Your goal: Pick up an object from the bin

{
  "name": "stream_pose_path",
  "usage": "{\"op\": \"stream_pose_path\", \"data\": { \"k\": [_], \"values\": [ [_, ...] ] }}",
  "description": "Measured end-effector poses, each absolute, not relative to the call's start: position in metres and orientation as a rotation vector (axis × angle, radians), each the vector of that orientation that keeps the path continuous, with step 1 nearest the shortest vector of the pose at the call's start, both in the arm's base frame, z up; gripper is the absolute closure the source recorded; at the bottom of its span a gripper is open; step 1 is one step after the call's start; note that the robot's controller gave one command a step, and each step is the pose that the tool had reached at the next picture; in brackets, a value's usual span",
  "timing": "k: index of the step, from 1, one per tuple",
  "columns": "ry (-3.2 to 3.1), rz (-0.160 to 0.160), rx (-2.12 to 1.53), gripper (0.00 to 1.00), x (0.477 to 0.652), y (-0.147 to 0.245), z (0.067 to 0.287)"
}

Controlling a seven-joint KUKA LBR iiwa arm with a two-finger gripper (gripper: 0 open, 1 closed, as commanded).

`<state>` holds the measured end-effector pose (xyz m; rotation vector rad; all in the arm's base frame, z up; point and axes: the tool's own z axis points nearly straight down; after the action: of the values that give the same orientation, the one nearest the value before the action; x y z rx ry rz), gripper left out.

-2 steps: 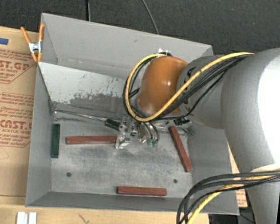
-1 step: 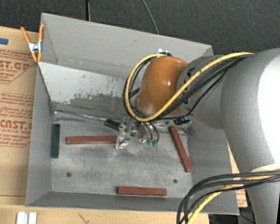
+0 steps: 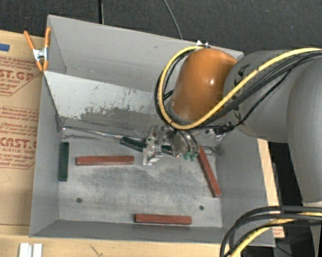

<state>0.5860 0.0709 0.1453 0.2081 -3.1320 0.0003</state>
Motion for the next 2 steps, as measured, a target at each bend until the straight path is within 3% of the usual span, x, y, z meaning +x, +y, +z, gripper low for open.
{"op": "stream_pose_path", "data": {
  "k": [1, 2],
  "values": [
    [-3.137, -0.002, 0.194, 0.00, 0.5884, 0.1169, 0.1507],
    [-3.137, -0.002, 0.194, 0.00, 0.5885, 0.1169, 0.1508]
  ]
}}
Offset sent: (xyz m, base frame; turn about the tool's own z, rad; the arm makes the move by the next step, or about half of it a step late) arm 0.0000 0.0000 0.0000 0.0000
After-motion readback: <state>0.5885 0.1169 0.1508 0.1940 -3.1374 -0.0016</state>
